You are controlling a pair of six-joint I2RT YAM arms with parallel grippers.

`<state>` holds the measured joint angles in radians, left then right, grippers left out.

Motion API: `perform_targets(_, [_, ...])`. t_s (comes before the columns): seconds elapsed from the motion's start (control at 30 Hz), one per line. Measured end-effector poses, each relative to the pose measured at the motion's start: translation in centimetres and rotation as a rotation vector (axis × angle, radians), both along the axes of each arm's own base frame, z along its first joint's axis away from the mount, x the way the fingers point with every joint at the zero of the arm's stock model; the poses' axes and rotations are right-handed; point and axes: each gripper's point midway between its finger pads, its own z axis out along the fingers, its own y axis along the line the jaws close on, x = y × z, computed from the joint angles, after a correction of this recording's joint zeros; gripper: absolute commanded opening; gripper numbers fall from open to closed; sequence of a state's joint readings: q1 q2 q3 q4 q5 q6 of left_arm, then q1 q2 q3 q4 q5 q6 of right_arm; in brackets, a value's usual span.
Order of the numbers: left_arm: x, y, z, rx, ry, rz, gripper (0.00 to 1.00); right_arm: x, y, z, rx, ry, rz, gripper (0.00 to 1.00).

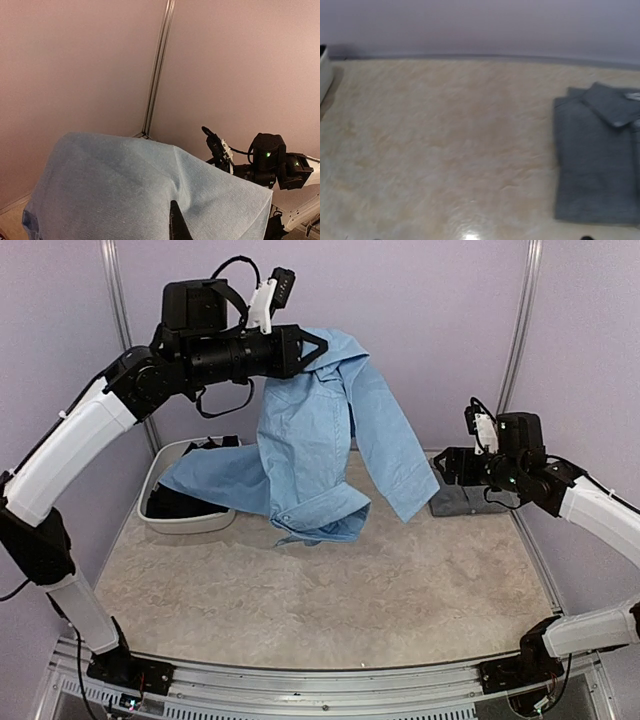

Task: Fold and stack the long sleeve shirts
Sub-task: Pick up the crumpled shirt from the bin, then pass from the left arm to the right

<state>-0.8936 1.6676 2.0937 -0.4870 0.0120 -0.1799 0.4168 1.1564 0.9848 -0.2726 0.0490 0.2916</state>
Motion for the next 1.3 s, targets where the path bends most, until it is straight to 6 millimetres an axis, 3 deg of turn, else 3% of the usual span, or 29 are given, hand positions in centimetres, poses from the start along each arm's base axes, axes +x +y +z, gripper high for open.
perform_targets(0.13, [1.5,-3.7,-6.7,0.071,0.122,-0.063,0.00,-0.8,-1.5,1.7,-0.012,-0.031,-0.030,0.86])
perform_targets(0.23, [2.1,-4.7,-11.0,0.124,0.197,-0.068,0.00,-2.4,-1.1,3.1,0.003,-0.076,0.036,0.89])
perform_targets(0.3, [2.7,-4.9,-12.7,0.140,0.233,-0.058,0.00,-3.9,-0.2,4.0,0.023,-0.110,0.121,0.90])
perform_targets(0.43, [4.7,-5.4,-13.9,0.103,0.269,-0.032,0.00,-6.4,1.9,4.9,0.078,-0.164,0.286,0.89])
perform_targets(0.67, [6.6,-8.8,-17.8,0.018,0.377,-0.067,0.00,-10.2,7.5,-1.1,0.182,-0.062,0.564,0.85])
perform_targets(0.8, [6.1,-10.2,-19.2,-0.024,0.443,-0.102,0.00,-11.2,10.8,-2.2,0.215,-0.033,0.676,0.85])
perform_targets(0.93, [5.4,-11.1,-18.7,-0.083,0.474,-0.140,0.00,-10.7,12.5,-3.1,0.214,-0.012,0.690,0.84])
perform_targets(1.07, [5.0,-11.7,-18.6,-0.140,0.494,-0.171,0.00,-9.1,12.4,-3.3,0.199,-0.020,0.623,0.80])
perform_targets(1.13, [4.7,-11.9,-19.3,-0.157,0.520,-0.183,0.00,-8.3,12.3,-2.7,0.192,-0.045,0.592,0.78])
perform_targets(1.3, [4.1,-12.2,-21.0,-0.167,0.568,-0.196,0.00,-7.0,12.9,-0.4,0.196,-0.109,0.584,0.62])
